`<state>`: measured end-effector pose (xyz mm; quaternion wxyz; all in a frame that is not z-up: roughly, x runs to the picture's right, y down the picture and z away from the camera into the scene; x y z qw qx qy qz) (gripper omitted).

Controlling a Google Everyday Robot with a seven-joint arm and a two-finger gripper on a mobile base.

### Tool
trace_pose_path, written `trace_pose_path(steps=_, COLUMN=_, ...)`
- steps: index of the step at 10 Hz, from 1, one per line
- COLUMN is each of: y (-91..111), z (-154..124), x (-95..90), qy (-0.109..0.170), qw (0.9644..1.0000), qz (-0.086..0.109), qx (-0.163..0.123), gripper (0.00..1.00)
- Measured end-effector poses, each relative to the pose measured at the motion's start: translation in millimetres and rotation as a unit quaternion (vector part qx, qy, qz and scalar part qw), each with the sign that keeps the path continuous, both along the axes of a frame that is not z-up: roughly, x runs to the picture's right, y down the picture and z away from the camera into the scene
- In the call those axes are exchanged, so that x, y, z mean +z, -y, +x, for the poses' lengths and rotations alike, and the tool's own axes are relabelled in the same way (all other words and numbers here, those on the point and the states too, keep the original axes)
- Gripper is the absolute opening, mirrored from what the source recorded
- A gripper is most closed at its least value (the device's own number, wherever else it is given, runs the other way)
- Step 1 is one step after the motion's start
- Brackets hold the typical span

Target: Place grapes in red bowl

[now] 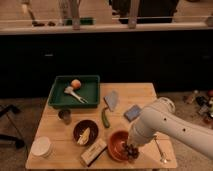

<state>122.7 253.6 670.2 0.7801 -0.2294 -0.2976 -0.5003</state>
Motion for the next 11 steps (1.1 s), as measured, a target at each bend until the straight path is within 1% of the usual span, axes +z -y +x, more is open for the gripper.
trace_pose_path(steps=4, y=7, z=-4, x=9.4, qy=0.011, qw=0.9999, qz=0.011, qx=0.002, gripper=0.00)
trace_pose_path(steps=7, y=12, z=-6, x=19.4, qy=0.018, qw=0.9998, qz=0.011, qx=0.007, gripper=0.01)
trace_pose_path(steps=8, y=14, z=-5, x=22.8, qy=0.020, qw=0.9997, qz=0.010, qx=0.010, gripper=0.06)
trace_pose_path(steps=9, y=14, z=-6, x=26.3, qy=0.026, qw=0.9995, qz=0.010, qx=0.013, gripper=0.18)
trace_pose_path(steps=10, y=14, z=-6, x=28.3, qy=0.029, qw=0.9994, qz=0.011, qx=0.014, gripper=0.26)
trace_pose_path(steps=11, y=15, z=-7, x=30.3, qy=0.034, qw=0.9992, qz=0.011, qx=0.018, gripper=0.38)
